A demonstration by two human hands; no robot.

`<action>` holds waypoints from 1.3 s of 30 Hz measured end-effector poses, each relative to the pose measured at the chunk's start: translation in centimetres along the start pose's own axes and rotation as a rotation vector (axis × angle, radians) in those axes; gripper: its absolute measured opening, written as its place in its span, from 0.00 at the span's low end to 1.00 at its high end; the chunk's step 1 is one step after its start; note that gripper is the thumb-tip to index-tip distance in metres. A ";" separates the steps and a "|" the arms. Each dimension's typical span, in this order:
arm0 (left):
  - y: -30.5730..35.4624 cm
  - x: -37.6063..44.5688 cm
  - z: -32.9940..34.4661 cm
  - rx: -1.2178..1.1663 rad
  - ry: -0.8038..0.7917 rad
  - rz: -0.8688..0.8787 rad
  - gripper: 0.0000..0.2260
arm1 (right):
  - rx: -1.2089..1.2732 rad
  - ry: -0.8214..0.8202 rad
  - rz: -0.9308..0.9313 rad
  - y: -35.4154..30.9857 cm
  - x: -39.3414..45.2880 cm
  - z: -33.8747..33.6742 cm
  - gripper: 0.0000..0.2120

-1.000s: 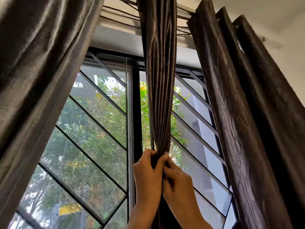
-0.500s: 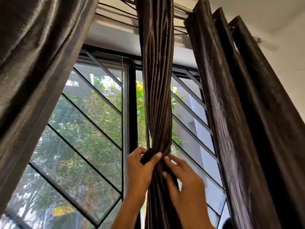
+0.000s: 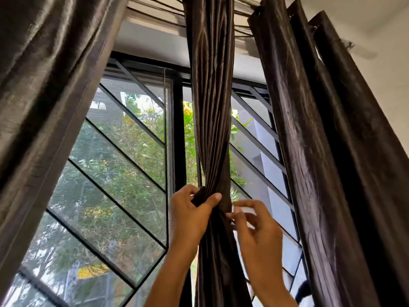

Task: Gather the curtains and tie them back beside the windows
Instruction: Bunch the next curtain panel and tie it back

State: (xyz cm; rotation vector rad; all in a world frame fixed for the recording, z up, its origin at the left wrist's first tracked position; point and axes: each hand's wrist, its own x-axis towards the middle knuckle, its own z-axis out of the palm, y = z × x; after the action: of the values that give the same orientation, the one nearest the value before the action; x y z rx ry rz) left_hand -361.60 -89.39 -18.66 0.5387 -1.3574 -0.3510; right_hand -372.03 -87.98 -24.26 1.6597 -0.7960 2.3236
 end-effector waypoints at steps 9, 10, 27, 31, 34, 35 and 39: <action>0.3 -1.4 0.3 0.080 0.056 0.164 0.09 | -0.279 -0.086 -0.103 -0.6 0.3 0.5 0.14; 0.5 -1.8 0.3 0.111 0.062 0.201 0.09 | -0.278 -0.085 -0.106 -0.5 0.1 0.6 0.15; -0.8 -0.3 -0.3 -0.022 -0.032 0.032 0.08 | -0.060 -0.579 0.313 2.4 4.6 -3.5 0.14; -0.4 -0.3 -0.5 -0.143 -0.094 -0.044 0.08 | -0.086 -0.635 0.257 2.7 4.7 -3.6 0.11; -0.3 -0.2 -1.0 -0.180 -0.122 -0.085 0.08 | -0.089 -0.692 0.280 2.6 4.6 -4.2 0.06; -0.4 -0.1 -1.1 -0.167 -0.121 -0.090 0.07 | -0.098 -0.701 0.293 2.3 4.5 -4.4 0.10; -0.9 0.1 -1.1 -0.012 -0.069 -0.009 0.07 | -0.258 -0.631 0.228 1.2 5.1 -4.9 0.12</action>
State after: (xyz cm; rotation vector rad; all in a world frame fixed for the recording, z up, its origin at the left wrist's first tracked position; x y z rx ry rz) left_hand -360.40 -90.04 -19.20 0.5265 -1.4187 -0.3875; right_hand -378.46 -87.26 -21.09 2.2923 -1.3919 1.6979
